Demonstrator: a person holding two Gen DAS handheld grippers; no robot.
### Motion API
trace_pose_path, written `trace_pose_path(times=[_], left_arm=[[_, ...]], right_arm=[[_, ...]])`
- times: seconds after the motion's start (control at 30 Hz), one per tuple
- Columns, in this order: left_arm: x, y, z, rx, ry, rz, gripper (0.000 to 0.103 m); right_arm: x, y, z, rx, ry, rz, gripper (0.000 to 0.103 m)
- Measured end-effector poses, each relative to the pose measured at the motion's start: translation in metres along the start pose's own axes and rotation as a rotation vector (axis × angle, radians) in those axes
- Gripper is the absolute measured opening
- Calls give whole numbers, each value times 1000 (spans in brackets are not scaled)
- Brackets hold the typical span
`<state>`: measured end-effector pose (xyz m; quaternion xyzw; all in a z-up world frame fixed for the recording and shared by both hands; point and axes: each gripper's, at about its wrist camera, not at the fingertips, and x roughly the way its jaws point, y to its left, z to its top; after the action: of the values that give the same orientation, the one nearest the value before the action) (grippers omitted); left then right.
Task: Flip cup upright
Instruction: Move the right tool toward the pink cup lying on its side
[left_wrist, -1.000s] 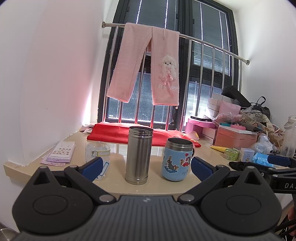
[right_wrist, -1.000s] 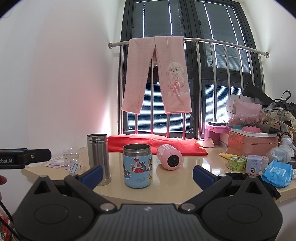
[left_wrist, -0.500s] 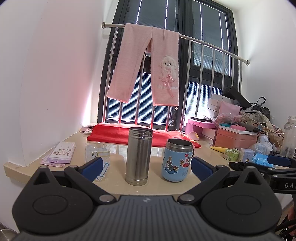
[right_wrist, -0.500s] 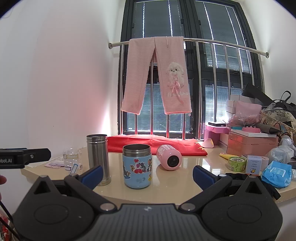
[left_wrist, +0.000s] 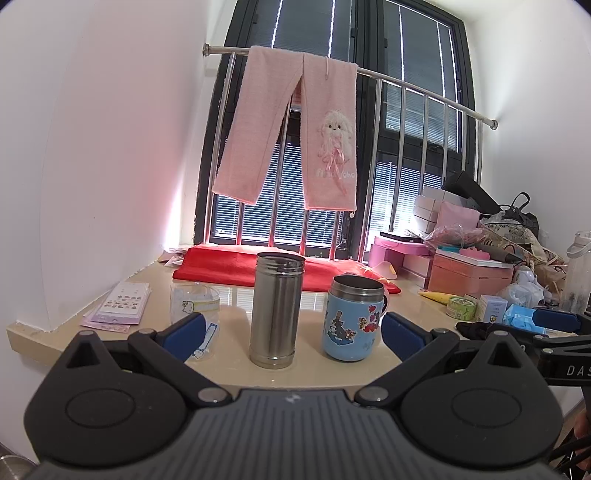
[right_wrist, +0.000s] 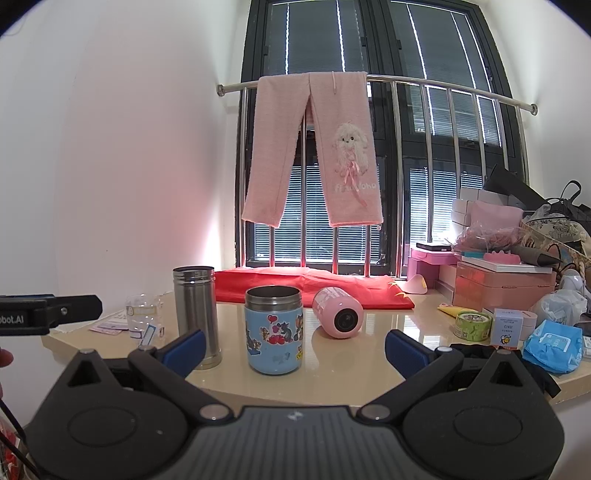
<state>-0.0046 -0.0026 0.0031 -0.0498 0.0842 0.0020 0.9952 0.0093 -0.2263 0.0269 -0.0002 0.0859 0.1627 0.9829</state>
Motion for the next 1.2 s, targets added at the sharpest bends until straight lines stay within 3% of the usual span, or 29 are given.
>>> trace_pose_path(times=[0.23, 0.57, 0.87, 1.2], left_arm=[[6, -10, 6, 15, 19, -28, 103], [41, -60, 26, 49, 75, -102, 103], [109, -111, 54, 36, 161, -102, 103], [195, -156, 79, 59, 226, -33, 103]], right_arm=[[2, -2, 0, -4, 7, -7, 103], [13, -52, 15, 1, 18, -25, 103], [60, -110, 32, -35, 77, -2, 103], [134, -169, 48, -87, 125, 59, 103]])
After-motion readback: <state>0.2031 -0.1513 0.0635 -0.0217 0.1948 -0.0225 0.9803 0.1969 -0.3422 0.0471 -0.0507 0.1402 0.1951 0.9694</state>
